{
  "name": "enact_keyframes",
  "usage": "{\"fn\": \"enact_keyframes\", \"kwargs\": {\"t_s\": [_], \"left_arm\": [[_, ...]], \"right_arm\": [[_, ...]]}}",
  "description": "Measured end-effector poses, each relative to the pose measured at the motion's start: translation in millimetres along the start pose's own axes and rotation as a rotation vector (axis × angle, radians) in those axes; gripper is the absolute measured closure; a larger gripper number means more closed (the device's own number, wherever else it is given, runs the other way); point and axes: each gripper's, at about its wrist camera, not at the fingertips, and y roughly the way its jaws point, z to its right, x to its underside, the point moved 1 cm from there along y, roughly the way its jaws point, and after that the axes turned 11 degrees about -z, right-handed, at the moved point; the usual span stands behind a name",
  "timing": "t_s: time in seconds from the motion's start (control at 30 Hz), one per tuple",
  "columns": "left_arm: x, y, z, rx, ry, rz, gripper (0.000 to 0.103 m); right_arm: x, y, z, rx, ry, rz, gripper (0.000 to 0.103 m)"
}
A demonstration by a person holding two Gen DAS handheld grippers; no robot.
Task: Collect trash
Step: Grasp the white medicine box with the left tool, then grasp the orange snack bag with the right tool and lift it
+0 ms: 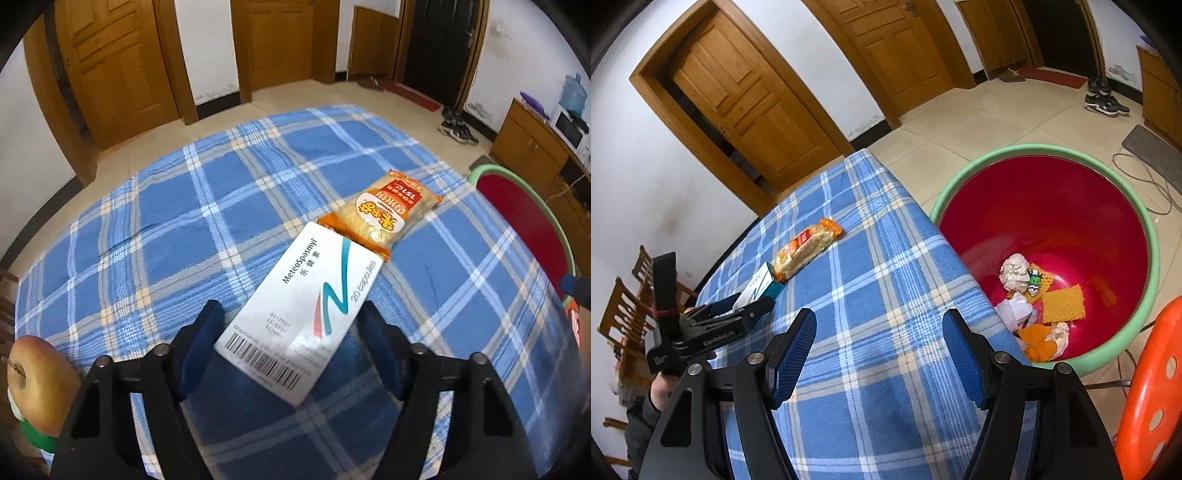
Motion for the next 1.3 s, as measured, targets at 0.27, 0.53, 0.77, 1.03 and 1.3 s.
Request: {"fn": "enact_keyframes", "kwargs": {"t_s": [0.27,0.53,0.77,1.03,1.3], "left_arm": [[17.4,-12.6,-16.4,0.041,-0.234,0.059,0.032],[35.2,-24.5,-39.2,-0.022,-0.468,0.161,0.033],[45.2,-21.2,-57.3,-0.065,-0.567,0.166,0.036],[46.5,-16.4,-53.0,-0.071,-0.546,0.155,0.037],[43.9,-16.0,-51.8,-0.058,-0.536,0.162,0.037]], "right_arm": [[-14.0,13.2,-21.9,0.022,-0.065,-0.024,0.031],[-41.1,49.7,-56.2,0.066,-0.154,-0.06,0.031],[-61.7,90.8,-90.0,0.088,-0.272,-0.079,0.027],[-75.6,128.4,-109.7,0.136,-0.347,-0.101,0.013],[-76.2,140.1,-122.8,0.206,-0.423,-0.099,0.013]]}}
